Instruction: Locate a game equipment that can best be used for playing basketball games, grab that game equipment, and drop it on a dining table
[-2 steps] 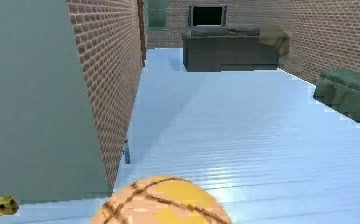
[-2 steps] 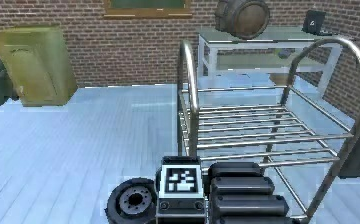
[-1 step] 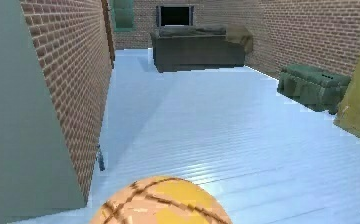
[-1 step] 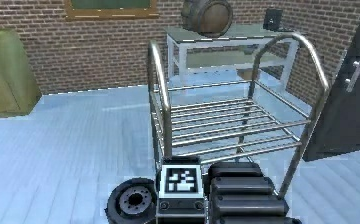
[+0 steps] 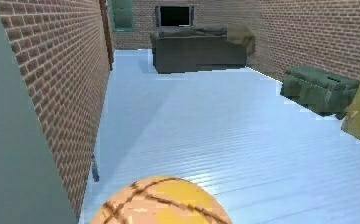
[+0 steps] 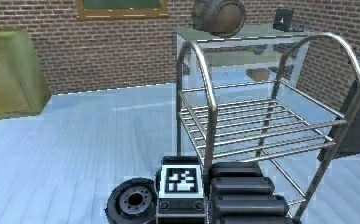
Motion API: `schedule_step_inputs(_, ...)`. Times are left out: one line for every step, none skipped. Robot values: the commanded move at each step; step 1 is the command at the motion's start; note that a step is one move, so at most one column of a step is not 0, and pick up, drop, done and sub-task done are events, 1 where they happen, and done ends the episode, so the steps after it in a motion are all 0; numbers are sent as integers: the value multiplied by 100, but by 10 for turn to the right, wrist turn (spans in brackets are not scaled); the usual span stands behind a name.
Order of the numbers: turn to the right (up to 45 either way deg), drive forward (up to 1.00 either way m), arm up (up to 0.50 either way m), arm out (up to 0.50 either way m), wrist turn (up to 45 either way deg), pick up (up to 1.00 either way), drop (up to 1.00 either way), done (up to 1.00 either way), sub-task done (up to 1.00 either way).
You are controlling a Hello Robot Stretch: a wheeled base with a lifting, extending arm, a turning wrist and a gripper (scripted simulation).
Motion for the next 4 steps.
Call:
schedule_step_inputs(270,0,0,0,0,0,0,0,0)
schedule_step_inputs(0,45,0,0,0,0,0,0,0)
schedule_step_inputs(450,0,0,0,0,0,0,0,0)
schedule_step_inputs(0,100,0,0,0,0,0,0,0)
